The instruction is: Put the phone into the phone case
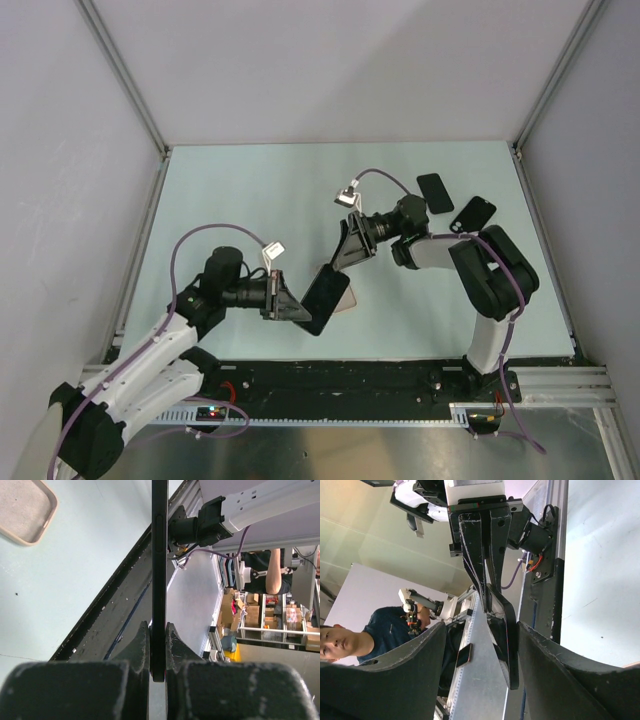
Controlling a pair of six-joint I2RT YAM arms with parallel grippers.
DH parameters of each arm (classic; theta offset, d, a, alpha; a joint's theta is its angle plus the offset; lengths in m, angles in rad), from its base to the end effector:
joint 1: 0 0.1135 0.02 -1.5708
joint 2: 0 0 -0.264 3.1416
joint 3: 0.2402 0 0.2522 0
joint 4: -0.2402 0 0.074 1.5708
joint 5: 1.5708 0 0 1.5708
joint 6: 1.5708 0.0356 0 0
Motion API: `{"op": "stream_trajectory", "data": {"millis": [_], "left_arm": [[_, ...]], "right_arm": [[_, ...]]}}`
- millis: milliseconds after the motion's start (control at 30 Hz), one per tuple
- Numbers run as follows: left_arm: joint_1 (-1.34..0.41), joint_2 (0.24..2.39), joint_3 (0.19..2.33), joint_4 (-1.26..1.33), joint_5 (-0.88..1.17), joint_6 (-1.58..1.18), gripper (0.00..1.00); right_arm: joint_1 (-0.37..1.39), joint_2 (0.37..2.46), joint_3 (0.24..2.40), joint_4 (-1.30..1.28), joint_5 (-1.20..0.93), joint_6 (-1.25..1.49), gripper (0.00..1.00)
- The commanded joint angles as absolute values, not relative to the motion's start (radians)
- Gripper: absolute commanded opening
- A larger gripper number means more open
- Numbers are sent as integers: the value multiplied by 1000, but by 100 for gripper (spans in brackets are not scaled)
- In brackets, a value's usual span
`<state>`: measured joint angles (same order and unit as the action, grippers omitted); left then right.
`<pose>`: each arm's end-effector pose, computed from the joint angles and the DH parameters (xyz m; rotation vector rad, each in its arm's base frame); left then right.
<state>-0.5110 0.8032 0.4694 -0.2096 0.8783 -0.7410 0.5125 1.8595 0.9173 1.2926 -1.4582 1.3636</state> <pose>0.1354 -0.1073 0.2299 0.3377 2.3271 -1.6167 0.2973 0.2078 0.2305 -0.9750 1.8677 2.1837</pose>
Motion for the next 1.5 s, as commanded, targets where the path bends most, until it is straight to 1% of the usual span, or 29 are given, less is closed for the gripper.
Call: {"op": "stream_trajectory", "data": {"millis": [0, 467, 600, 667, 733, 767, 833, 867, 933, 1200, 1467], "left_arm": [[-523, 789, 524, -202, 922, -681, 0], [-533, 806, 594, -265, 908, -624, 0], [-543, 811, 604, -271, 906, -615, 0], [-548, 814, 608, -273, 907, -611, 0], [-555, 818, 612, -276, 907, -608, 0], [-558, 820, 614, -278, 908, -606, 0], [-561, 824, 617, -279, 908, -604, 0], [-563, 826, 618, -279, 907, -602, 0], [-566, 833, 623, -281, 909, -597, 0], [-570, 816, 628, -284, 909, -589, 0], [-572, 808, 616, -289, 902, -574, 0]], "right_arm": [[522, 1846, 909, 1470, -1483, 1343, 62], [510, 1782, 814, 1465, -1476, 1317, 59], [512, 1743, 794, 1405, -1457, 1268, 58], [517, 1705, 790, 1270, -1444, 1167, 58], [526, 1638, 797, 969, -1406, 951, 58], [538, 1601, 833, 667, -1370, 720, 60], [597, 1525, 934, 98, -1184, 316, 63], [626, 1507, 974, -39, -1141, 212, 63], [650, 1498, 1012, -169, -1116, 131, 60], [651, 1516, 1021, -233, -1159, 94, 51], [605, 1465, 953, -84, -1236, 193, 45]]}}
